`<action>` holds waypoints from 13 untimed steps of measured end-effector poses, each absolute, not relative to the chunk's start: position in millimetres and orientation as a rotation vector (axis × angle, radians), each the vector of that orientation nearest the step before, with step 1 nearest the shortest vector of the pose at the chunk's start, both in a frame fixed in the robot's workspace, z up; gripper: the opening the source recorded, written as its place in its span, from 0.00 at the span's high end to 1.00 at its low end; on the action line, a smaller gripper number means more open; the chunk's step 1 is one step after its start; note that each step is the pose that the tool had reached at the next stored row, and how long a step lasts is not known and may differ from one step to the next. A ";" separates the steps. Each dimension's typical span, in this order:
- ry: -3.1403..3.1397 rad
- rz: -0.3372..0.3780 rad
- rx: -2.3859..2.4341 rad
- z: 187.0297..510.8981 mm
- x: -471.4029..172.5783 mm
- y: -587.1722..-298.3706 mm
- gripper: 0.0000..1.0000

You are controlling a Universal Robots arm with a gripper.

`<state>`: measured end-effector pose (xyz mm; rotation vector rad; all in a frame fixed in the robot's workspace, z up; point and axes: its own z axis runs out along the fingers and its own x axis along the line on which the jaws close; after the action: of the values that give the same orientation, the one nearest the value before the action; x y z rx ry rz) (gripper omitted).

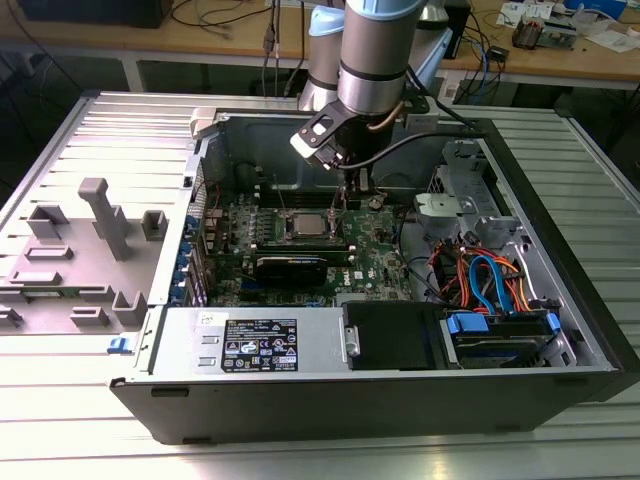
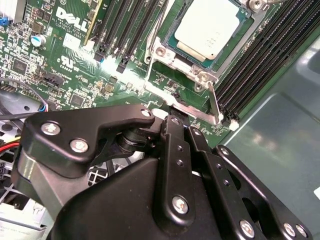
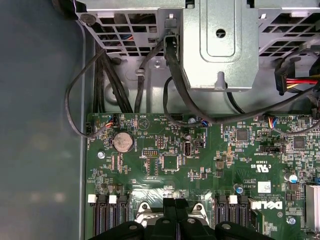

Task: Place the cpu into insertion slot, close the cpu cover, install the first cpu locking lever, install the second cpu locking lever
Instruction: 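Close the cpu cover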

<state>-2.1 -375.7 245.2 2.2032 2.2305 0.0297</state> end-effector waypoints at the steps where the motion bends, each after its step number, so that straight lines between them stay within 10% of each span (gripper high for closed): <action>1: 2.231 0.030 2.203 245.0 -2.6 -375.7 0.89; 13: 2.231 0.030 2.203 243.6 -11.6 -375.6 0.89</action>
<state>-11.6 -375.6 243.6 2.2031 2.2306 0.0298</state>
